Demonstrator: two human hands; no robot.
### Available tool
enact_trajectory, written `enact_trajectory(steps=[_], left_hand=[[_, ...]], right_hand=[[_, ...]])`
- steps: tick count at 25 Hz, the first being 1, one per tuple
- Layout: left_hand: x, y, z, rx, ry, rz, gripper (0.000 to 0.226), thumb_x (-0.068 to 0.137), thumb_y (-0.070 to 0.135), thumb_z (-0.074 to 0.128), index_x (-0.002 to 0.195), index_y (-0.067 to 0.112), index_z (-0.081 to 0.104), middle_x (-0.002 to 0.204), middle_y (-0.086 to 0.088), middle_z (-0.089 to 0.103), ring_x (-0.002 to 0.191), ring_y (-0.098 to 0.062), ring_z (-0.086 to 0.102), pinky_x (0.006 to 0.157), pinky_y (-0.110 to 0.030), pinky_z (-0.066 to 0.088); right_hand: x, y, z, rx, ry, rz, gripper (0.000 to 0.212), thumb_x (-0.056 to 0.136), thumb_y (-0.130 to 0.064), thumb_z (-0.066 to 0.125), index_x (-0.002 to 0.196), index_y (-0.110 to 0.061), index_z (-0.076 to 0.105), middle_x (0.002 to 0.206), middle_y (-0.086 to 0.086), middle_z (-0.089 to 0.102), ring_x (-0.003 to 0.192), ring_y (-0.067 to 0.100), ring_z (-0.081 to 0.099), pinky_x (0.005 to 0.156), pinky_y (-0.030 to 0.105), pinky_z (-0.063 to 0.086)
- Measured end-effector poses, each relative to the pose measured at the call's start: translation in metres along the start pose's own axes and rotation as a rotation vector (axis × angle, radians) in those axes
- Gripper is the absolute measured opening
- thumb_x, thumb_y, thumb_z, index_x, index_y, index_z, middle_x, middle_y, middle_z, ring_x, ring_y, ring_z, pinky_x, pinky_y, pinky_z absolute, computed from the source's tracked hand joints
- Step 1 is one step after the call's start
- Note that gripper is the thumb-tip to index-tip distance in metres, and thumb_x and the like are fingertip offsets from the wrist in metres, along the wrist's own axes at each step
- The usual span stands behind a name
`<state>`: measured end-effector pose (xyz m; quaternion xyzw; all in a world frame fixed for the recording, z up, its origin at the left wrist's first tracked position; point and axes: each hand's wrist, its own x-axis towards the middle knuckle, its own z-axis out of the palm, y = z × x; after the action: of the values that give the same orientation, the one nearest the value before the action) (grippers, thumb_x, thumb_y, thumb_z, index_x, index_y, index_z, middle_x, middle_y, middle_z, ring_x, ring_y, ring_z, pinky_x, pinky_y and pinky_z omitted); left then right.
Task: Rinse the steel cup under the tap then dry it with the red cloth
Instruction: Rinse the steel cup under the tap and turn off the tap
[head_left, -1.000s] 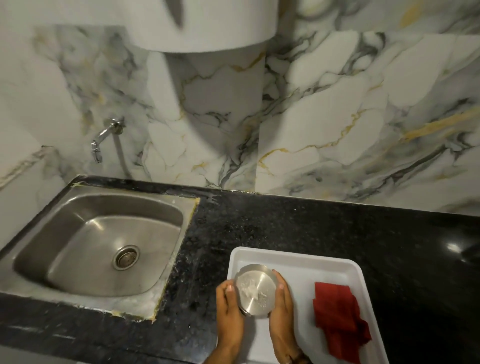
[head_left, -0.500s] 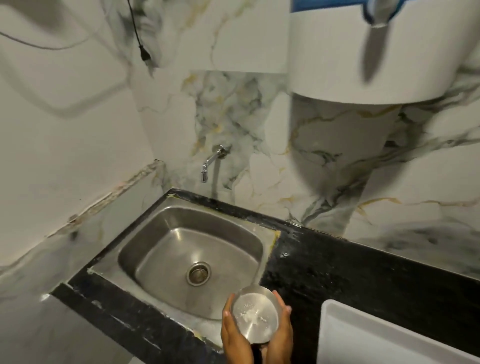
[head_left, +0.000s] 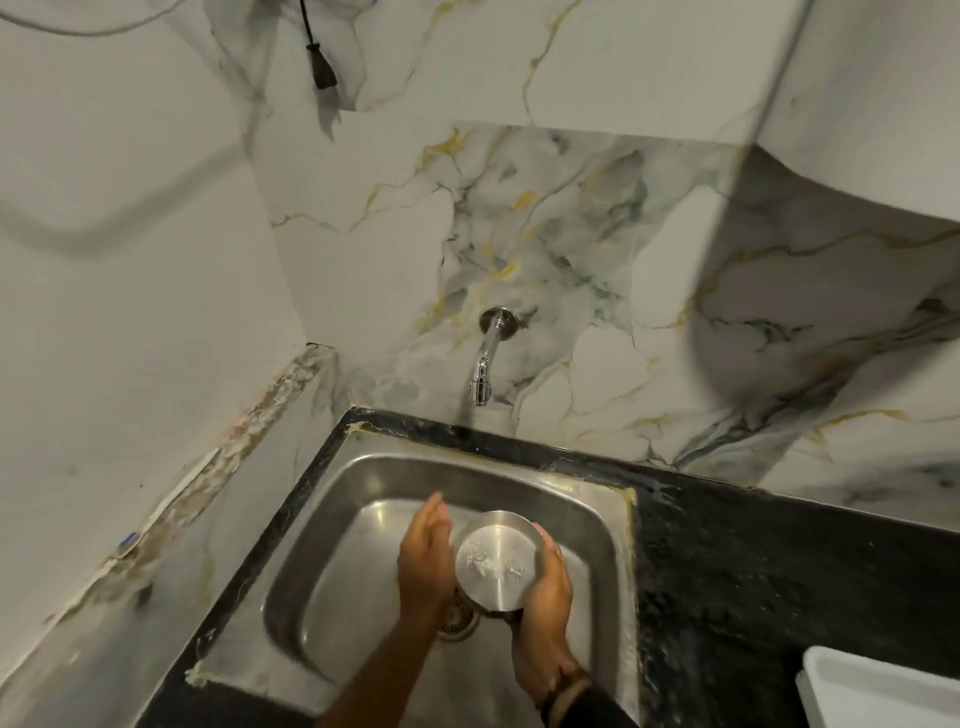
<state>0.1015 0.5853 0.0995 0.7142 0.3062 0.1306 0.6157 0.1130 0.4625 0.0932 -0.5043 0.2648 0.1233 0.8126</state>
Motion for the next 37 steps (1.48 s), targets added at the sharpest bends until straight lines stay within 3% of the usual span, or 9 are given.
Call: enact_trajectory(steps=[2,4,8,10,13,17,21,24,37], left_hand=[[0.052,0.040,0.000,0.186,-0.060,0.085,0.047,0.104,0.046,0.064,0.145,0.024,0.067,0.144,-0.004,0.074,0.123,-0.021,0.069,0.112,-0.045,0.054],[0.102,0.085,0.009,0.362,-0.066,0.203,0.059,0.091,0.068,0.070,0.133,0.026,0.074,0.127,0.002,0.082,0.104,-0.017,0.072,0.096,-0.042,0.058],[0.152,0.138,0.041,0.621,-0.054,0.284,0.066,0.065,0.086,0.079,0.080,0.022,0.075,0.073,0.005,0.072,0.081,-0.025,0.075,0.062,-0.032,0.049],[0.166,0.144,0.046,0.732,-0.048,0.310,0.068,0.068,0.082,0.081,0.084,0.016,0.073,0.082,-0.002,0.072,0.084,-0.029,0.072,0.068,-0.037,0.051],[0.180,0.143,0.054,0.783,-0.116,0.334,0.056,0.081,0.065,0.080,0.099,0.011,0.075,0.097,-0.012,0.076,0.092,-0.035,0.074,0.078,-0.045,0.058],[0.202,0.139,0.048,0.706,-0.408,0.314,0.036,0.091,0.048,0.080,0.085,0.014,0.070,0.090,-0.010,0.077,0.084,-0.030,0.074,0.075,-0.043,0.058],[0.224,0.139,0.034,0.535,-0.718,0.205,0.032,0.094,0.038,0.082,0.112,0.012,0.080,0.108,-0.011,0.084,0.105,-0.030,0.079,0.106,-0.055,0.059],[0.226,0.138,0.036,0.487,-0.720,0.181,0.038,0.090,0.040,0.086,0.117,0.015,0.077,0.115,-0.010,0.083,0.112,-0.031,0.078,0.112,-0.055,0.056],[0.224,0.141,0.036,0.431,-0.623,0.105,0.040,0.072,0.037,0.099,0.105,0.018,0.087,0.098,-0.002,0.088,0.099,-0.020,0.083,0.106,-0.048,0.061]], right_hand=[[0.010,-0.005,0.020,-0.004,0.049,-0.037,0.037,0.109,-0.041,0.056,0.130,-0.021,0.079,0.132,0.015,0.080,0.126,0.040,0.072,0.119,0.064,0.050],[0.023,-0.013,0.040,-0.020,0.096,-0.033,0.040,0.109,-0.039,0.054,0.133,-0.016,0.077,0.134,0.020,0.078,0.128,0.044,0.070,0.118,0.064,0.049],[0.054,-0.018,0.071,-0.007,0.152,-0.001,0.036,0.107,-0.043,0.054,0.119,-0.019,0.078,0.128,0.021,0.079,0.122,0.045,0.072,0.106,0.059,0.057],[0.067,-0.017,0.081,-0.004,0.156,0.018,0.034,0.108,-0.047,0.054,0.112,-0.022,0.076,0.125,0.021,0.079,0.118,0.045,0.073,0.104,0.053,0.059],[0.089,-0.006,0.095,0.005,0.164,0.010,0.032,0.111,-0.048,0.054,0.111,-0.024,0.075,0.126,0.018,0.078,0.122,0.043,0.072,0.114,0.066,0.054],[0.112,0.008,0.101,0.011,0.171,0.017,0.033,0.109,-0.046,0.056,0.116,-0.023,0.079,0.125,0.015,0.080,0.122,0.039,0.073,0.114,0.067,0.053],[0.129,0.009,0.102,-0.005,0.173,0.009,0.036,0.106,-0.049,0.059,0.121,-0.025,0.081,0.126,0.010,0.080,0.121,0.036,0.073,0.113,0.064,0.056],[0.137,0.009,0.094,-0.019,0.197,0.002,0.038,0.106,-0.047,0.061,0.122,-0.020,0.083,0.130,0.013,0.081,0.124,0.038,0.073,0.115,0.064,0.054],[0.148,0.009,0.099,0.080,0.209,-0.011,0.042,0.109,-0.046,0.055,0.128,-0.017,0.079,0.133,0.015,0.079,0.126,0.038,0.071,0.115,0.064,0.054]])
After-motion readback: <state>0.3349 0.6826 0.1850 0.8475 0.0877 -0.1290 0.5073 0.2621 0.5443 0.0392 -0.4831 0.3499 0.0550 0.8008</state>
